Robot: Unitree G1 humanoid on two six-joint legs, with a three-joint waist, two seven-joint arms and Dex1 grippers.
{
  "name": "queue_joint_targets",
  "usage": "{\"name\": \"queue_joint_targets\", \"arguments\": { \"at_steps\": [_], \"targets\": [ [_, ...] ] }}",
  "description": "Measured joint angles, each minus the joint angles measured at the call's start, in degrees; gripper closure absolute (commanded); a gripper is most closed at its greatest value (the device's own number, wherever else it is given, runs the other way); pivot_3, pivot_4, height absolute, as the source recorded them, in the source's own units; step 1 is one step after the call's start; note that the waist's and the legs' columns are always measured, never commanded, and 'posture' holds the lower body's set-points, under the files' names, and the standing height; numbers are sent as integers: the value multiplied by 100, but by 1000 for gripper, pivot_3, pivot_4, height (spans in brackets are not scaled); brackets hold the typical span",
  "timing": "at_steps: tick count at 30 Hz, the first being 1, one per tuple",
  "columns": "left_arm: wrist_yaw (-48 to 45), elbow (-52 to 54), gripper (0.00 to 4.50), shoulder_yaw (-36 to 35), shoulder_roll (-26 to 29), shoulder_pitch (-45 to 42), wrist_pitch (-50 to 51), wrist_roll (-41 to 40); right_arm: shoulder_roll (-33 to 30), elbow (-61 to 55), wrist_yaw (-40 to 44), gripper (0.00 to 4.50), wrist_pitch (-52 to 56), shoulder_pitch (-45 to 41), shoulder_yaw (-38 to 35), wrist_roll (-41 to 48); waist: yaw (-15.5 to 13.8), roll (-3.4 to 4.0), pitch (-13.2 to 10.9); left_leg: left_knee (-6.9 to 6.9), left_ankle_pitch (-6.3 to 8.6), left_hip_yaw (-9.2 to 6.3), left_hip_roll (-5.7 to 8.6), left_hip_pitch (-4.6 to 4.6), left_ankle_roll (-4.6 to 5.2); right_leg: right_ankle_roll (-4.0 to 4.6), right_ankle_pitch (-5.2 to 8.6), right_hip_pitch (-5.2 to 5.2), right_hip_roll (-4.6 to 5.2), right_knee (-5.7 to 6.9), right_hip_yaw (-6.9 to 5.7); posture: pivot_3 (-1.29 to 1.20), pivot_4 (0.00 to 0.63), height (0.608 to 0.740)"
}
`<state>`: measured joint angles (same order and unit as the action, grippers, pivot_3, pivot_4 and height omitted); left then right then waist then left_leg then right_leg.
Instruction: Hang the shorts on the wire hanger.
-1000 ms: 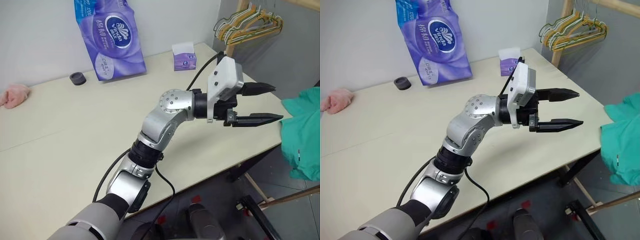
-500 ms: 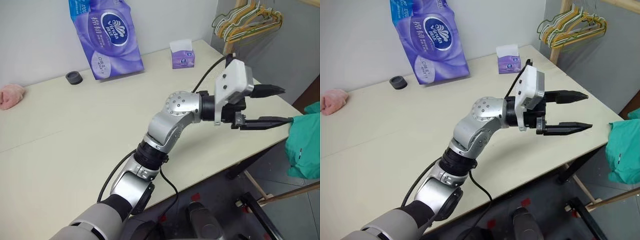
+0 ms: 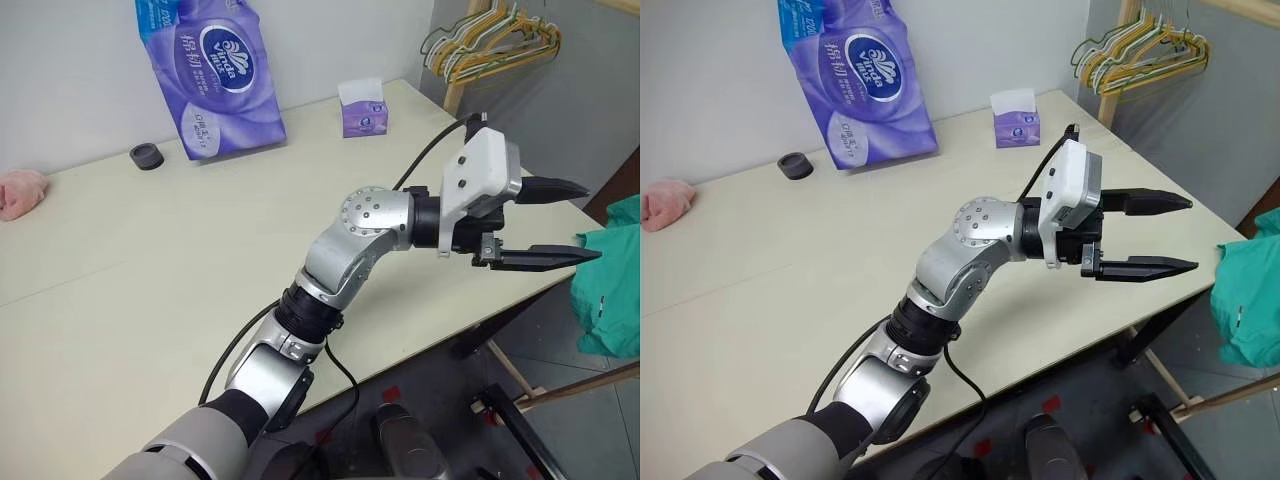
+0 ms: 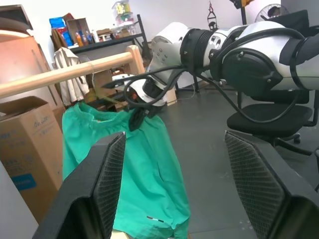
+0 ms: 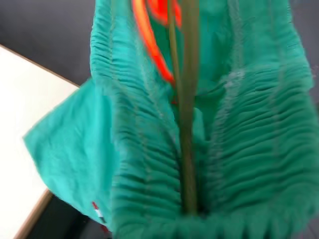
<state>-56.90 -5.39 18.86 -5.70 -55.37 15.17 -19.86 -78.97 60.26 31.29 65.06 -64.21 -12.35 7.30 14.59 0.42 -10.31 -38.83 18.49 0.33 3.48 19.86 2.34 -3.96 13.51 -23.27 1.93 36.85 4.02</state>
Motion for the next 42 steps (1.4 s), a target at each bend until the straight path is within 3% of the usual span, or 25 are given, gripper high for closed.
{"name": "queue_joint_targets", "arguments": {
  "at_steps": [8, 11, 13, 20, 27, 31, 35, 39, 42],
  "targets": [
    [3, -168, 1156, -6, -68, -93, -94, 16, -43, -1584, -182, 18, 1333, 826, -918, 348, 14, 2, 2, 0, 1, 1, 0, 3, 0, -5, 2, -2, 0, 0, 2, -349, 149, 740],
    [1, -202, 1156, -4, -76, -97, -159, 57, -24, -2517, -285, 18, 1563, 1344, -1277, 410, 24, 3, 3, -1, 1, -2, -2, 5, 0, -7, 2, -4, 0, 1, 0, -351, 145, 740],
    [4, -226, 1156, -5, -81, -111, -214, 92, -21, -3487, -254, 18, 1421, 2138, -1429, 402, 32, 4, 6, -4, 1, -4, -4, 7, -1, -10, 2, -4, 1, 2, -2, -357, 142, 740],
    [128, -377, 1156, -18, -50, -111, -446, 273, 708, -5928, -663, 18, 700, 3768, -2088, 16, 110, 4, 11, -12, 2, -1, -3, 9, -2, -28, -7, -5, 7, 3, 4, -344, 130, 740],
    [481, -234, 1156, -31, 503, 362, -475, 631, 1752, -7779, -1464, 18, -510, 4127, -2250, -452, 160, -5, 20, -12, 0, -7, -13, 2, -5, -34, -11, -6, 7, 14, 3, -297, 127, 740],
    [1117, 65, 1156, -197, 1029, 873, -282, 1024, 2908, -8845, -1505, 18, -1446, 4483, -1748, -300, 157, -36, 48, -13, -4, -17, -22, 1, -12, -35, -13, -5, 3, 19, 0, -249, 124, 740],
    [2448, 409, 1156, -750, 1276, 1547, 318, 1548, 4522, -9394, -1496, 18, -2195, 4962, -599, 93, -14, -42, 54, -21, -7, -28, -14, 8, -16, -14, -33, -30, 14, 21, -8, -185, 121, 740],
    [4070, 785, 1156, -1293, 1390, 2304, 561, 2387, 5316, -9280, -1491, 18, -3034, 5141, 207, 100, -305, -67, 76, -16, -16, -32, -12, 16, -33, 23, -62, -53, 20, 23, -14, -107, 117, 740],
    [5149, 894, 1156, -1617, 1328, 2802, 595, 2935, 5751, -8733, -1499, 18, -3607, 5159, 592, 63, -634, -105, 106, -22, -21, -41, -11, 77, -45, 42, -74, -109, 25, 22, -29, -70, 114, 740]
  ]
}}
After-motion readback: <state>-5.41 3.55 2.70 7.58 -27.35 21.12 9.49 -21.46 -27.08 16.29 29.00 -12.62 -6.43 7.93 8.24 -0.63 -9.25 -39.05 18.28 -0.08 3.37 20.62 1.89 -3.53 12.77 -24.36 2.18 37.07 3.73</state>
